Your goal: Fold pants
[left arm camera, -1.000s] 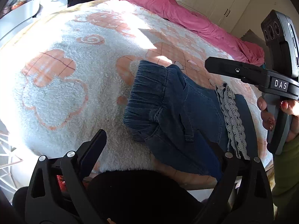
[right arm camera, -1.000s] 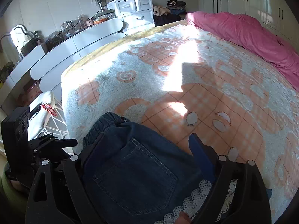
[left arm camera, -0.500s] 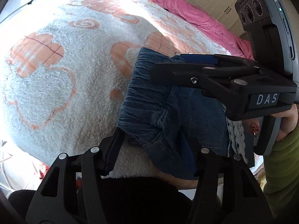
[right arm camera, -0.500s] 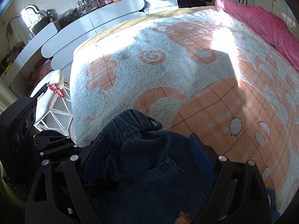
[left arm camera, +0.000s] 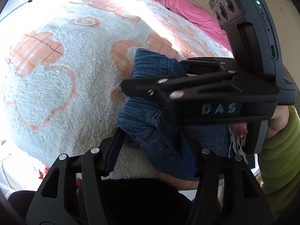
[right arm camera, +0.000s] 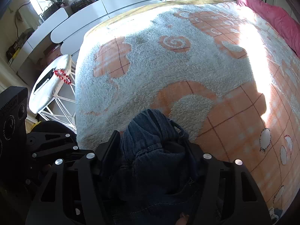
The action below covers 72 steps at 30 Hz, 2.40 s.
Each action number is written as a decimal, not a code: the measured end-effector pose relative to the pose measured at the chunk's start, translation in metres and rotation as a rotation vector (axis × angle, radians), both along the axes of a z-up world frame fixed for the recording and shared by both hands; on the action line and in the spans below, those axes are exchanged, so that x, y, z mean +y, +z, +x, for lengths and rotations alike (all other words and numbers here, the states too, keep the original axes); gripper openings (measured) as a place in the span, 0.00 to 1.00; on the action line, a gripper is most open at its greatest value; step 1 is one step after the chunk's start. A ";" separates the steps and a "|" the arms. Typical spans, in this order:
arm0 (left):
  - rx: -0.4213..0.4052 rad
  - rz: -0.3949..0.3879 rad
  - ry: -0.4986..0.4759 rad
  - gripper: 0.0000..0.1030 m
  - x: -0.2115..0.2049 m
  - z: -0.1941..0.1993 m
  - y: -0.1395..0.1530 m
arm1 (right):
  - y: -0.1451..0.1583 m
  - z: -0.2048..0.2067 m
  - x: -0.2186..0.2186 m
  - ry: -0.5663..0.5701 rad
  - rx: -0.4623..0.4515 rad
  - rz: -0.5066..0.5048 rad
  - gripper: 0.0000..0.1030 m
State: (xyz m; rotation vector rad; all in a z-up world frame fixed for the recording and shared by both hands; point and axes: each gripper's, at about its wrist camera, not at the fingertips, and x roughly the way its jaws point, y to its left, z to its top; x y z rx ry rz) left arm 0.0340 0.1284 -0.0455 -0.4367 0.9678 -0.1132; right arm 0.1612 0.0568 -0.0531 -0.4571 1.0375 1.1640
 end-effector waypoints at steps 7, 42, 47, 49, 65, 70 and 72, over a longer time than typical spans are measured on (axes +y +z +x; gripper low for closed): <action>-0.006 0.055 0.008 0.62 -0.007 0.001 0.006 | 0.025 0.003 -0.033 -0.004 0.057 0.119 0.32; -0.086 -0.057 -0.384 0.67 -0.185 0.026 0.040 | 0.068 0.013 -0.301 -0.352 -0.027 0.353 0.46; -0.073 -0.021 -0.422 0.70 -0.201 0.036 0.029 | 0.049 -0.005 -0.319 -0.403 -0.028 0.307 0.49; -0.074 -0.013 -0.422 0.70 -0.204 0.029 0.028 | 0.039 -0.011 -0.318 -0.403 -0.022 0.270 0.48; -0.125 0.053 -0.384 0.75 -0.195 0.003 0.053 | 0.058 -0.044 -0.350 -0.523 -0.148 0.239 0.59; -0.135 0.076 -0.349 0.79 -0.185 0.007 0.059 | 0.073 -0.080 -0.358 -0.506 -0.217 0.262 0.59; -0.136 0.095 -0.337 0.79 -0.182 0.009 0.059 | 0.076 -0.096 -0.359 -0.488 -0.237 0.272 0.59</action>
